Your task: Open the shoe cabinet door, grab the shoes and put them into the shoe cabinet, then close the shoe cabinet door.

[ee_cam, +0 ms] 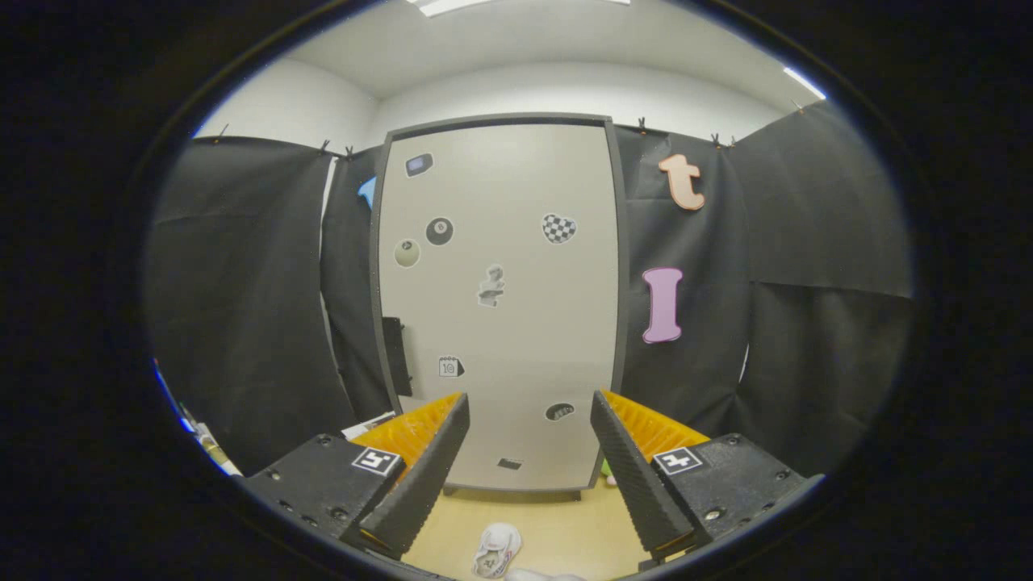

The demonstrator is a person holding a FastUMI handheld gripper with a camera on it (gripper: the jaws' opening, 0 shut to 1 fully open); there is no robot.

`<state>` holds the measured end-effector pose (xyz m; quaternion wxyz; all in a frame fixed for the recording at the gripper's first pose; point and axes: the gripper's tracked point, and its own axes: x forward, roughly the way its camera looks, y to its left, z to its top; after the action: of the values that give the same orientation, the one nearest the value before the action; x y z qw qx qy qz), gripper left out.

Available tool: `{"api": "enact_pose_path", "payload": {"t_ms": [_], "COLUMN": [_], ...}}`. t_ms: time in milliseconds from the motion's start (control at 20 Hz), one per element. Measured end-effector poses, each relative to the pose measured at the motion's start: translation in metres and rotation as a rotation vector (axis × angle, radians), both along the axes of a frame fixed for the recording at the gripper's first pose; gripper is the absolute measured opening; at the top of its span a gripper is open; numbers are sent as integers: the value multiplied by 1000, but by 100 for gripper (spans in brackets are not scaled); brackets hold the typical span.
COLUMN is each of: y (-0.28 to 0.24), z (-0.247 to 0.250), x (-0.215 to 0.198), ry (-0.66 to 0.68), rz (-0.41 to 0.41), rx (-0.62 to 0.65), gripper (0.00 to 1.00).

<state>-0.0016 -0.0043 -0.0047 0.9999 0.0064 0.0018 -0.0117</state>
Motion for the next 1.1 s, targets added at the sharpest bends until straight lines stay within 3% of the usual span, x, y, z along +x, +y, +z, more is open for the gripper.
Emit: {"api": "enact_pose_path", "payload": {"t_ms": [500, 1100], "y": [36, 151], "z": [-8, -31], "x": [38, 141], "ry": [9, 48], "rz": [10, 111], "rx": [-12, 5], "gripper": [99, 99]}}
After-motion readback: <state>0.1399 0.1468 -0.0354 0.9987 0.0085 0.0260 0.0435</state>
